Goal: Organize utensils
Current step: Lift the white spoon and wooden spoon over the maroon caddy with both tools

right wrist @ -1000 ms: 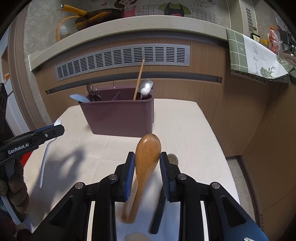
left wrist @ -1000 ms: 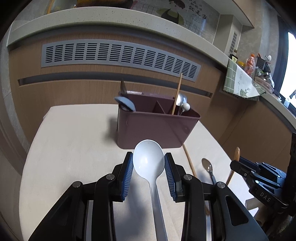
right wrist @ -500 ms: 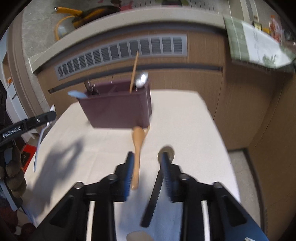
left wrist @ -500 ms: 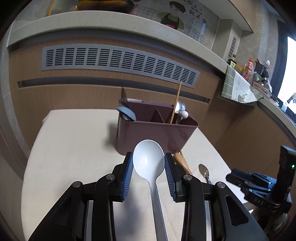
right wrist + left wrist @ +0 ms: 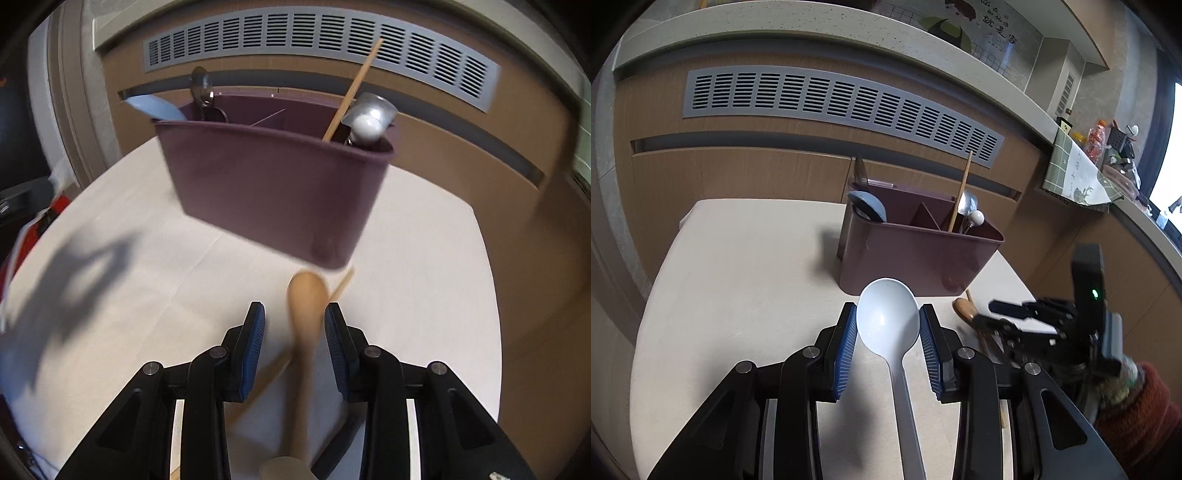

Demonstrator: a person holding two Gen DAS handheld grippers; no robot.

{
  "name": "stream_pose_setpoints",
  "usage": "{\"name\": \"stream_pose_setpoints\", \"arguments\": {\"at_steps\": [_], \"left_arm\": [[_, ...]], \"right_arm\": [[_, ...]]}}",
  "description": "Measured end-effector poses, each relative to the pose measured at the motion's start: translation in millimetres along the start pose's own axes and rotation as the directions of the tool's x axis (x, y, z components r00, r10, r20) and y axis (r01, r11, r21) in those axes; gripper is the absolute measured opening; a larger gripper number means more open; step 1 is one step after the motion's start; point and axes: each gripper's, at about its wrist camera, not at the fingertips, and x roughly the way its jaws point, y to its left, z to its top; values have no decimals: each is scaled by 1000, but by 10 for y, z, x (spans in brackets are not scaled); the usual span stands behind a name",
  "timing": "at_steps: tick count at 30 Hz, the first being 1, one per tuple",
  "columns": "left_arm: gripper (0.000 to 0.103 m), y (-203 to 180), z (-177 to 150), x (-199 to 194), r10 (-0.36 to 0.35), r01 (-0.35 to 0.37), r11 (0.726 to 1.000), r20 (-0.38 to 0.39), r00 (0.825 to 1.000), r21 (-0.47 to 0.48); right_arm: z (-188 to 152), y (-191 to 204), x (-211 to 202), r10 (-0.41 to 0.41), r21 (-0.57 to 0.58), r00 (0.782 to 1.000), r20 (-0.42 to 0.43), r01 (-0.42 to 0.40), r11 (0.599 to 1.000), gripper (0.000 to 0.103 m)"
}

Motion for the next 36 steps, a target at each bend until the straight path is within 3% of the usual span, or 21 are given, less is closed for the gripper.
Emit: {"name": "stream_pose_setpoints", "arguments": {"at_steps": [6,10,11,13,19,30,34,36], "left_arm": [[35,44,-18,54,7,-7,1000,-7,1000,-11],[35,25,-34,85,6,-6,1000,-2,1000,-2],[35,15,-38,91,4,-4,1000,-1,1000,-1],[35,-11,-45,89,-1,1,1000,9,1000,2],[35,-121,-42,75,14,-15,999,28,1000,32],[35,-339,74,58,35,-40,997,64,997,73],[35,-445,423,-127,-12,-4,996,177,984,88],[35,-518,718,-276,-52,25,995,285,957,99]], "right_arm": [[98,-150,350,19,57,995,-97,-14,998,32],[51,-189,334,12,108,996,-91,-2,994,32],[30,-201,305,14,123,996,-85,-4,992,27],[0,-221,240,16,143,997,-70,-6,990,26],[-119,-241,-218,36,218,998,56,-47,975,26],[-99,-228,-845,16,230,974,227,-70,971,26],[152,-169,-1062,4,210,947,321,-76,975,26],[396,-164,-1345,-6,192,909,416,-82,978,26]]}}
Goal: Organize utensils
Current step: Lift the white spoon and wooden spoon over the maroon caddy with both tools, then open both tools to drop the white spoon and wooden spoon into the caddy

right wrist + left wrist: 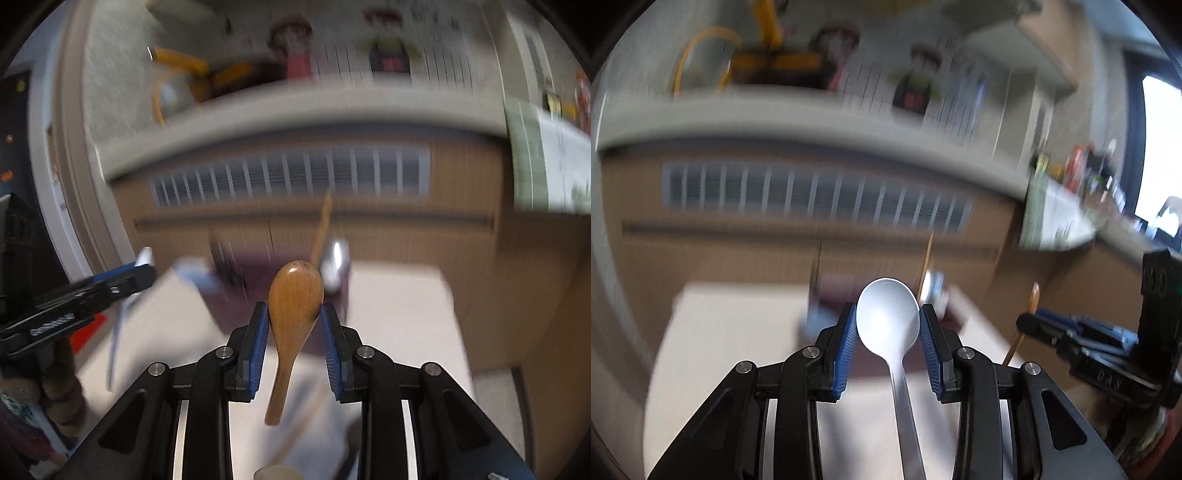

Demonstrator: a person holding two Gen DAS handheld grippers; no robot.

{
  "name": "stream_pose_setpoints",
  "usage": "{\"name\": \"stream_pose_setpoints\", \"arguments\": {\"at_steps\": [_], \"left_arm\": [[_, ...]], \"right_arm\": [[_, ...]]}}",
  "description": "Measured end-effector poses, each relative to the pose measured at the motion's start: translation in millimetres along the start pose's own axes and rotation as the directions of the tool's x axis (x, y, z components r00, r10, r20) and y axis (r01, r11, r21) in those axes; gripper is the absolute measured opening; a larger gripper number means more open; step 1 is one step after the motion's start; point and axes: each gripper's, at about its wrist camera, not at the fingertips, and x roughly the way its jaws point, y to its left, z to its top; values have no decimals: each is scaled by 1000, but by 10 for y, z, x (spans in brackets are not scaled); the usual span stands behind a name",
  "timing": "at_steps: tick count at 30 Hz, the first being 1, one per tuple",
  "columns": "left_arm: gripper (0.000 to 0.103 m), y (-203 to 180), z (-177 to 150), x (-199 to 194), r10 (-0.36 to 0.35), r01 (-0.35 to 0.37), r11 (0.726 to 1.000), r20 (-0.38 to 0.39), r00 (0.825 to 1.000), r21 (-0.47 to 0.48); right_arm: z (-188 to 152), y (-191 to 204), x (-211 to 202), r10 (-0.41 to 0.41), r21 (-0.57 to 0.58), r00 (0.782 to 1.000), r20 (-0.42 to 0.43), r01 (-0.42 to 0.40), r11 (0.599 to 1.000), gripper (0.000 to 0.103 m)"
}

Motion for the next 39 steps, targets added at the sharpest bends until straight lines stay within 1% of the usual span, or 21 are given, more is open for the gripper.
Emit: {"name": "stream_pose_setpoints", "arguments": {"at_steps": [1,2,4,6,7,8,10,12,16,18,22,24,26,28,30,33,35,37,39], "left_arm": [[35,-7,155,-24,-5,6,1000,66,998,-8],[35,-7,317,-50,-10,12,1000,145,989,-17],[35,3,482,-48,-36,43,999,241,970,-23],[35,19,581,58,-55,64,998,308,950,-20],[35,22,593,139,-50,59,998,321,946,-18],[35,34,592,223,-43,51,999,325,945,-17],[35,77,555,493,-2,11,1000,306,952,-26],[35,124,479,701,33,-21,999,290,956,-45],[35,230,323,1066,123,-108,992,268,956,-70],[35,276,259,1187,148,-134,988,247,958,-75],[35,246,116,1315,190,-187,982,247,950,-36],[36,225,61,1376,187,-186,982,227,956,-25],[38,236,0,1419,161,-159,987,186,969,-26],[48,268,-30,1433,144,-140,989,142,979,-41],[50,329,-18,1427,122,-116,991,99,987,-72],[50,377,7,1319,130,-122,987,74,989,-105],[50,381,9,1179,126,-118,986,63,990,-117],[51,348,-2,1059,114,-109,989,50,992,-97],[51,270,-50,915,109,-107,993,34,993,-53]], "right_arm": [[204,32,-76,7,-3,998,55,-7,1000,26],[360,56,-130,8,-7,995,95,-7,1000,26],[658,113,-197,-21,-26,987,162,25,999,26],[854,139,-170,-45,-40,980,193,53,998,26],[946,149,-121,-51,-52,978,202,63,997,26],[986,162,-79,-56,-61,977,204,70,996,26],[1039,173,52,-85,-81,974,208,104,991,26],[1009,169,228,-112,-92,975,192,131,987,26],[859,20,560,-140,-66,982,126,149,987,26],[780,-73,714,-152,-54,985,86,157,986,26],[689,-159,883,-152,-50,987,59,155,987,26],[646,-173,952,-147,-48,988,43,149,988,26],[573,-190,1042,-123,-45,992,1,123,991,27],[493,-228,1109,-76,-27,996,-55,74,997,27],[424,-269,1108,-57,-5,996,-72,57,998,28],[370,-359,1010,-51,37,996,-70,54,998,31],[320,-425,900,-32,73,997,-67,37,997,34],[253,-458,831,-24,91,997,-79,31,995,34],[130,-446,736,-49,84,994,-100,58,995,34]]}}
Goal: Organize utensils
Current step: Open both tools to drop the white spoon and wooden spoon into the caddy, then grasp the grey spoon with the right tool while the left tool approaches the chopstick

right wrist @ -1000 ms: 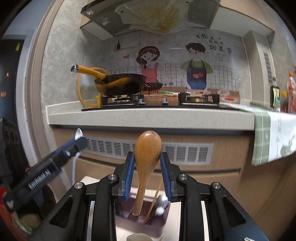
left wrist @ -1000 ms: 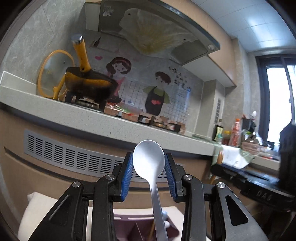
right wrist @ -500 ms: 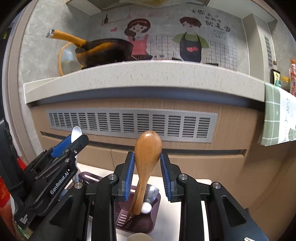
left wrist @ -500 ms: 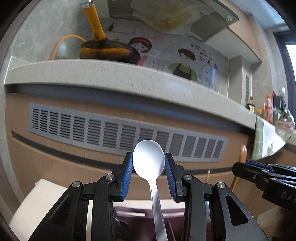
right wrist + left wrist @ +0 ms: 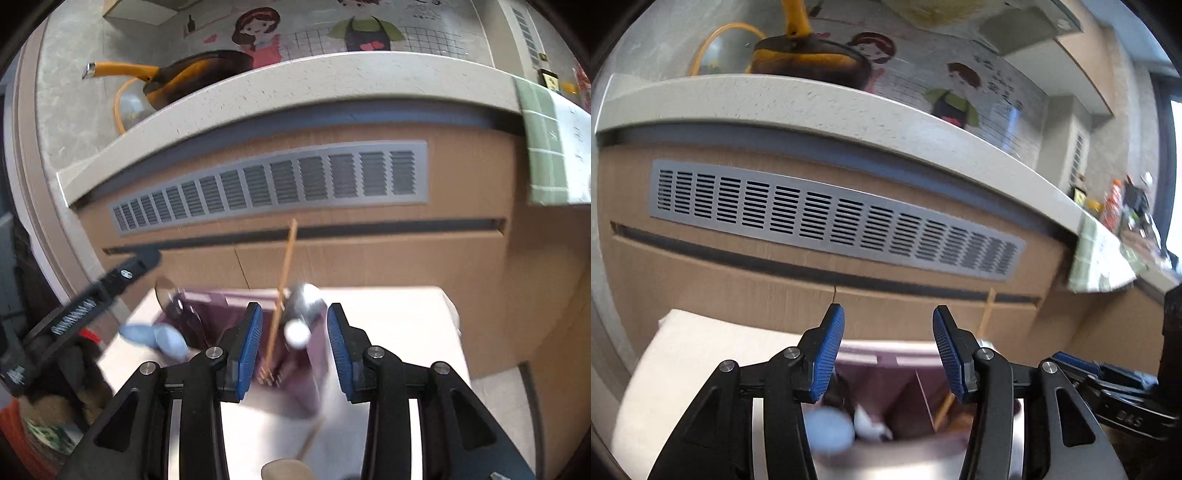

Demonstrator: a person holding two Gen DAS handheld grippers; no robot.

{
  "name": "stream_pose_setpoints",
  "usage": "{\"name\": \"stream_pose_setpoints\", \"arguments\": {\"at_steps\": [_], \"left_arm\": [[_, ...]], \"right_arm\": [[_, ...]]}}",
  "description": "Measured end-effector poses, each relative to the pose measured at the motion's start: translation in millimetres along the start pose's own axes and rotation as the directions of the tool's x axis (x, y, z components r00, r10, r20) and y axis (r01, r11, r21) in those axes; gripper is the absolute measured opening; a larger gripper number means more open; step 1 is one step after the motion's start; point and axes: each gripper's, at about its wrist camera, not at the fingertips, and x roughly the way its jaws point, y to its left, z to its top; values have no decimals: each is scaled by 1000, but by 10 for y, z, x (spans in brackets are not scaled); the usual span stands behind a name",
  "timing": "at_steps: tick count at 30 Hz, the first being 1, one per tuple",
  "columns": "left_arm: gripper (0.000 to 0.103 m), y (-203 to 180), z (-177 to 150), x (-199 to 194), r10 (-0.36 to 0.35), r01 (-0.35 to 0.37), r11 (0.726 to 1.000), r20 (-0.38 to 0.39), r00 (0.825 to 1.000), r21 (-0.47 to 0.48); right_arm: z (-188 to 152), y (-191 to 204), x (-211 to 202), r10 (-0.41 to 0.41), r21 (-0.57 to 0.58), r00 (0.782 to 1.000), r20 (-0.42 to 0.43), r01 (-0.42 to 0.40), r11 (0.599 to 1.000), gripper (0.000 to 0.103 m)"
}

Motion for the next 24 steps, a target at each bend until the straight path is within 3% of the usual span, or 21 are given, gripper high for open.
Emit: {"name": "stream_pose_setpoints", "arguments": {"at_steps": [4,9,14,19,24], "left_arm": [[51,-89,-175,-270,11,-7,998,-59,998,70],[51,-161,-472,-515,30,-11,993,-164,986,119],[51,-203,-799,-511,47,-5,991,-304,951,137],[51,-227,-1008,-399,86,-29,988,-385,919,153],[51,-274,-1100,-393,92,-24,985,-398,913,172]], "right_arm": [[-318,18,-127,-79,-49,995,-60,77,996,34],[-795,-119,-202,-148,-43,971,-189,142,989,34],[-1240,-246,-251,-123,1,944,-305,129,992,34],[-1365,-198,-183,-138,-6,933,-331,144,990,34],[-1359,-215,27,-168,11,912,-373,185,983,34]]}}
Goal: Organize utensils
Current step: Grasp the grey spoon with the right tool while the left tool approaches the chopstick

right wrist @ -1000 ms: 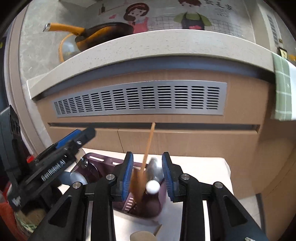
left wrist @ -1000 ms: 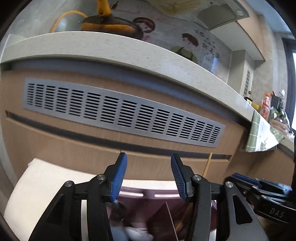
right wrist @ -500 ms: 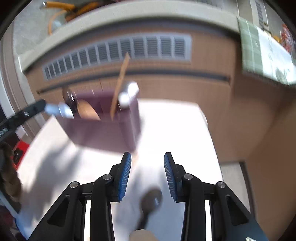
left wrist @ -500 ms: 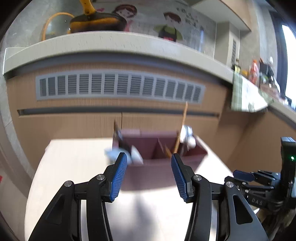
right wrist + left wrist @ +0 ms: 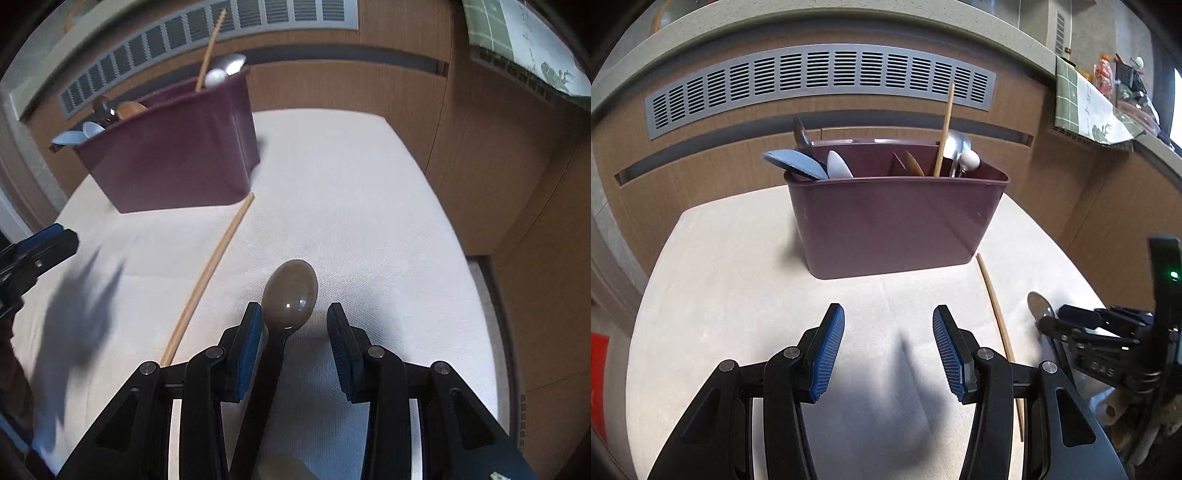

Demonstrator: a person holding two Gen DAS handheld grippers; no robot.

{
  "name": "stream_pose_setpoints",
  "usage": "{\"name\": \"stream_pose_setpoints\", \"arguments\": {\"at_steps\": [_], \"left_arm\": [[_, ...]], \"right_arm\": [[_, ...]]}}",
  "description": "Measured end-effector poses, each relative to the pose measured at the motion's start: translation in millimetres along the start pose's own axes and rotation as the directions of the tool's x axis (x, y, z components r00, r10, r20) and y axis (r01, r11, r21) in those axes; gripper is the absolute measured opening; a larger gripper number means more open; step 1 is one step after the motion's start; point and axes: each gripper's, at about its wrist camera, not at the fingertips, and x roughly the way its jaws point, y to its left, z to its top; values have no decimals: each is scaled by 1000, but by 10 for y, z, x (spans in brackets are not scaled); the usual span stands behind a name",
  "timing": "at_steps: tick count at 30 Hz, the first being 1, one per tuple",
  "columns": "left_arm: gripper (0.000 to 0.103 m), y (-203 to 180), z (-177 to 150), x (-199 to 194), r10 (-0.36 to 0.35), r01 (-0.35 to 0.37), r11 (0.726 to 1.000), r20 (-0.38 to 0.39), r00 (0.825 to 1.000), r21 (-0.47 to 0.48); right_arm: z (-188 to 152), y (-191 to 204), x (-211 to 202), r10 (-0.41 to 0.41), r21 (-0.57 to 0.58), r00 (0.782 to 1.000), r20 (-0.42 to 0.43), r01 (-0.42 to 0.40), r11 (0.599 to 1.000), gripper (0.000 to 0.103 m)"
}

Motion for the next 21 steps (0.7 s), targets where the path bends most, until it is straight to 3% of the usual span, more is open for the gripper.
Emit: {"name": "stream_pose_setpoints", "arguments": {"at_steps": [7,10,15,21], "left_arm": [[51,-14,12,89,2,-3,1000,-24,1000,-10],[51,-31,17,96,1,-1,1000,-30,1000,-8],[51,-116,12,139,-6,7,1000,-49,999,14],[51,-341,-39,294,-106,109,994,-132,985,16]], "right_arm": [[70,162,51,-30,-62,999,18,32,998,36],[64,205,40,-49,-80,998,34,52,995,30],[14,55,-126,-40,-40,996,80,43,998,30],[-85,-158,-369,-11,26,991,131,8,1000,30]]}}
